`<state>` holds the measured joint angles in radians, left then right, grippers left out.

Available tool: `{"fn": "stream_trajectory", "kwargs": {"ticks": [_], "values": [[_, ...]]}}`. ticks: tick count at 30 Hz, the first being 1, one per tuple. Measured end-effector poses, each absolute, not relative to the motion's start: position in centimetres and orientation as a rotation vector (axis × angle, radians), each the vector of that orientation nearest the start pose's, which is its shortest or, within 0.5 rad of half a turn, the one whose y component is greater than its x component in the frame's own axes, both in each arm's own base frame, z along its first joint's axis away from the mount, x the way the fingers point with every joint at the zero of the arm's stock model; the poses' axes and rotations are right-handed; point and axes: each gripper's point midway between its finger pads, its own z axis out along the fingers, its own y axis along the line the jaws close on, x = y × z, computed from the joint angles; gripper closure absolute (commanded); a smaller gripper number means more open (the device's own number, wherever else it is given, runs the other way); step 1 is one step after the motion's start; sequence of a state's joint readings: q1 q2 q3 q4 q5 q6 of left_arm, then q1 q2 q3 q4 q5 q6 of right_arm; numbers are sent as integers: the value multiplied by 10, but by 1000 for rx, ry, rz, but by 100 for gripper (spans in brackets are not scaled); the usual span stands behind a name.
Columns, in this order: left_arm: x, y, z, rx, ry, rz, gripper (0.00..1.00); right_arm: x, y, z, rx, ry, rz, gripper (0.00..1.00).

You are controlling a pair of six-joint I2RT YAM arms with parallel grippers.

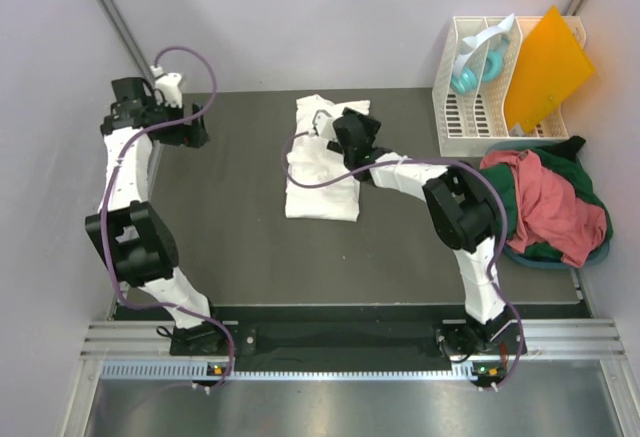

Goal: Fold and stack the t-shirts
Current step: Fold the folded rectangular tshirt in 1/3 of the way

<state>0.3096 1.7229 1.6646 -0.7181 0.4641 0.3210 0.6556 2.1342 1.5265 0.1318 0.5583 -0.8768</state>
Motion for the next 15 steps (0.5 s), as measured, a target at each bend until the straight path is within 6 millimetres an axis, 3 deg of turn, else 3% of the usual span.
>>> {"fn": "stream_trajectory", "kwargs": {"ticks": [8,15], "values": [[432,0,181,455,2307,-354,1,539,190,162,-947,1754,-801,28],[433,-62,173,577,2275,-655,1,515,160,182,-1001,1951,-487,28]]}}
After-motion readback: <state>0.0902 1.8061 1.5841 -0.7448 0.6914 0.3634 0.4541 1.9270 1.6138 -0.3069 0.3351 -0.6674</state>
